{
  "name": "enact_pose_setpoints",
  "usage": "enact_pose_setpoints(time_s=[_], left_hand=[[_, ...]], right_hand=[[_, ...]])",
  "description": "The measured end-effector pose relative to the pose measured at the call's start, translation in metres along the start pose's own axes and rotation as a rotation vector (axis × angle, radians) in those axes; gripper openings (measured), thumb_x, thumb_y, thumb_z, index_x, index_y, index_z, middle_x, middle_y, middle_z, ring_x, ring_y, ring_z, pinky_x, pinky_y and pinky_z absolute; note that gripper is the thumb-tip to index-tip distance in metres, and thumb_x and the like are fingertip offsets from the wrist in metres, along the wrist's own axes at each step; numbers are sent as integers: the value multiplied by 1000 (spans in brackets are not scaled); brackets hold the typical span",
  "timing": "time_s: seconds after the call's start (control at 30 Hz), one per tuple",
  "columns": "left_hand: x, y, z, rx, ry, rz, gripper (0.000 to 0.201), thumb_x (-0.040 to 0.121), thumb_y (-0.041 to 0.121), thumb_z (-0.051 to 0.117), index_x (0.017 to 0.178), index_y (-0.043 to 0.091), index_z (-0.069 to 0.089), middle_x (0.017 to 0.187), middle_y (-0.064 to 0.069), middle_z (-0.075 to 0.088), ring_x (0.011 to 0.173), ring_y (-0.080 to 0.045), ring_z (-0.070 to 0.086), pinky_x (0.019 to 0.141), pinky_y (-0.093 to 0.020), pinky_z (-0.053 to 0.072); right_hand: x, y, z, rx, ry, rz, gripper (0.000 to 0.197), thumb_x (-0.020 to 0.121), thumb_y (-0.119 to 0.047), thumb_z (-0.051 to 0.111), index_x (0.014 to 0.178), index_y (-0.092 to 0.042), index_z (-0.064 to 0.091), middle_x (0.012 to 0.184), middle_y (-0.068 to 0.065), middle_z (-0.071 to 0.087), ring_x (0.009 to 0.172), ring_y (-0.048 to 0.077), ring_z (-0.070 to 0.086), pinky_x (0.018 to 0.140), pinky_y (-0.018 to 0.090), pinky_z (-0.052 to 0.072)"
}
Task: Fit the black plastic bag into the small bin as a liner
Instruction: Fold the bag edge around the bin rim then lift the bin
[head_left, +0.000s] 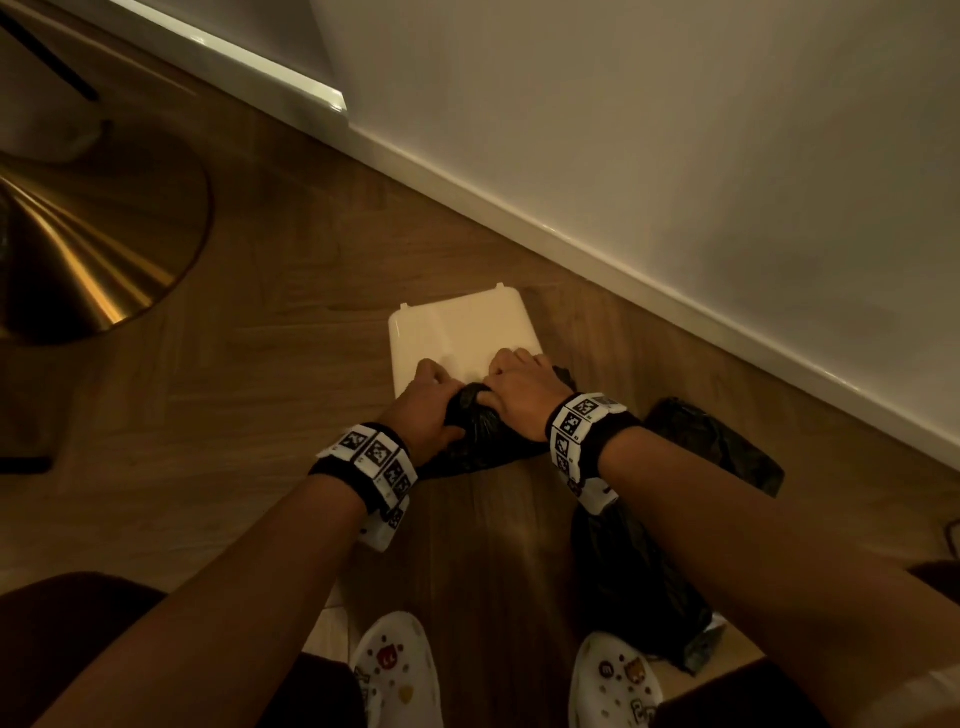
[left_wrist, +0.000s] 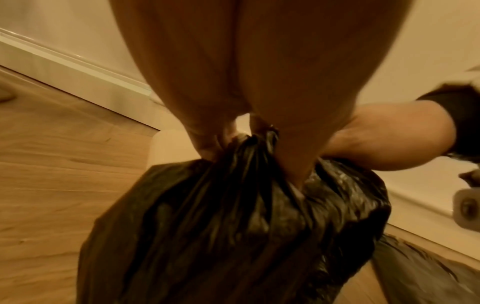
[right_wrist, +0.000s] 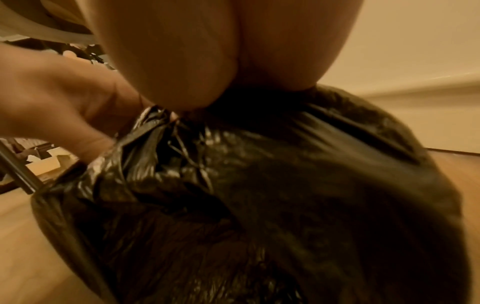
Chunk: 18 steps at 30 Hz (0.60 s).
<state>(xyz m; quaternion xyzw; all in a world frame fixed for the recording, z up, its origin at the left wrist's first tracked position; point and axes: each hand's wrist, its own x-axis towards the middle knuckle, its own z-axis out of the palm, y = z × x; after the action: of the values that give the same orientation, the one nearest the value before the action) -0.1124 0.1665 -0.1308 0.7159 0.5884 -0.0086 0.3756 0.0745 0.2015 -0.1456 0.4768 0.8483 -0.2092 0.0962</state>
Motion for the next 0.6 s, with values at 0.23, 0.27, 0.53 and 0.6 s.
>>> enact_pose_setpoints(time_s=[0.23, 0.27, 0.53, 0.6], left_hand=[[-1, 4, -6, 47, 9, 9, 25, 89, 19, 61, 111, 10, 68, 104, -15, 57, 98, -31, 56, 85, -36, 46], [-2, 4, -5, 37, 16, 14, 25, 90, 19, 60, 112, 10, 69, 104, -16, 57, 98, -31, 57, 83, -34, 45], [-5, 4, -4, 16, 41, 16, 27, 93, 22, 59, 115, 10, 68, 108, -14, 51, 100, -26, 53, 78, -20, 34], [-6, 5, -6, 17, 41, 16, 27, 93, 23, 59, 114, 10, 68, 104, -11, 49, 98, -26, 54, 77, -21, 34]], right_hand=[[-18, 13, -2, 121, 205, 98, 57, 84, -70, 48, 122, -28, 56, 123, 0, 51, 117, 23, 45, 97, 40, 34], [-25, 16, -3, 112, 258, 115, 63, 80, -77, 45, 119, -28, 56, 121, 0, 51, 115, 22, 45, 96, 40, 36], [-64, 39, 12, 325, 120, 97, 59, 88, -52, 60, 139, -25, 50, 133, 5, 44, 117, 22, 49, 98, 27, 38], [-61, 43, 6, 381, 98, 109, 55, 85, -33, 64, 138, -23, 49, 131, 5, 51, 115, 22, 53, 95, 27, 40]])
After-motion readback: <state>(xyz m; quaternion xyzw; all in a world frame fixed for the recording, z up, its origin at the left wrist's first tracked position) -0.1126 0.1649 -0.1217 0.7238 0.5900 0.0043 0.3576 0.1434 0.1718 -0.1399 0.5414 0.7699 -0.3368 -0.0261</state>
